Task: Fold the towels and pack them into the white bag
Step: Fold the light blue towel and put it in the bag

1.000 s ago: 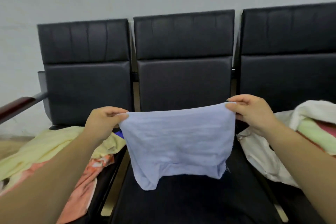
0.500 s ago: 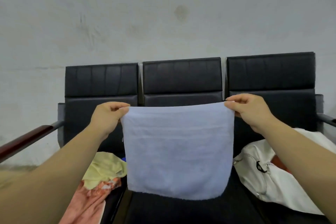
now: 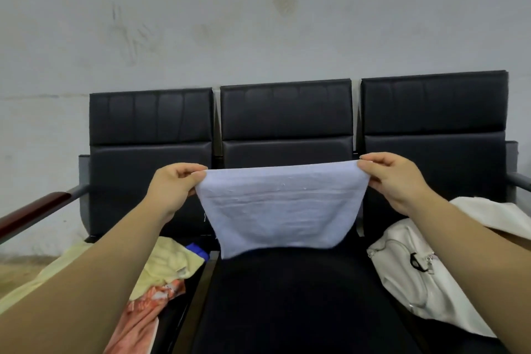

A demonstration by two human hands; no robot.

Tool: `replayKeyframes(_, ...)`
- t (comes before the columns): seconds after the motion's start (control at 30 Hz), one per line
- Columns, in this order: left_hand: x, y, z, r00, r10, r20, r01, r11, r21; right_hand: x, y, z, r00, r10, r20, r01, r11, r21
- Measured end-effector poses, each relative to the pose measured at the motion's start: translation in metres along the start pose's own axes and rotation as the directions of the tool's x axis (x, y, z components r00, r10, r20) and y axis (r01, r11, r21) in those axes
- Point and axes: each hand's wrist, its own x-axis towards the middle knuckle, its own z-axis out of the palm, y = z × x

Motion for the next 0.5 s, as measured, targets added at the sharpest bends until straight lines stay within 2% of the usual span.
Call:
replayKeyframes(0.13, -0.046, -0.028, -0.006, 0.986, -0.049, 0.159, 0.032, 0.994, 0.105, -0.029, 0.037, -0.025, 0.99, 0.094, 0.101, -0.086, 0.993, -0.081)
replayKeyframes(0.27, -0.096, -0.092, -0.002, 0.93, -0.18, 0.322, 0.075, 0.947, 0.312, -0.074, 0.114, -0.049, 0.925, 0.326, 0.193, -0.258, 0.915, -0.31)
replayKeyframes(0.33, -0.118, -0.125, 0.001, 0.866, -0.277, 0.416, 0.091, 0.905, 0.415, -0.098, 0.153, -0.059, 0.839, 0.488, 0.239, -0.366, 0.832, -0.416)
replayKeyframes(0.4, -0.135, -0.149, 0.003, 0.775, -0.376, 0.508, 0.061, 0.845, 0.532, -0.116, 0.183, -0.067, 0.752, 0.601, 0.272, -0.407, 0.746, -0.527)
replayKeyframes(0.43, -0.14, -0.157, 0.004, 0.728, -0.411, 0.548, 0.029, 0.818, 0.575, -0.123, 0.194, -0.069, 0.725, 0.628, 0.283, -0.399, 0.717, -0.571)
replayKeyframes(0.5, -0.145, -0.166, 0.005, 0.651, -0.453, 0.609, -0.041, 0.78, 0.625, -0.131, 0.204, -0.07, 0.72, 0.631, 0.291, -0.356, 0.695, -0.625)
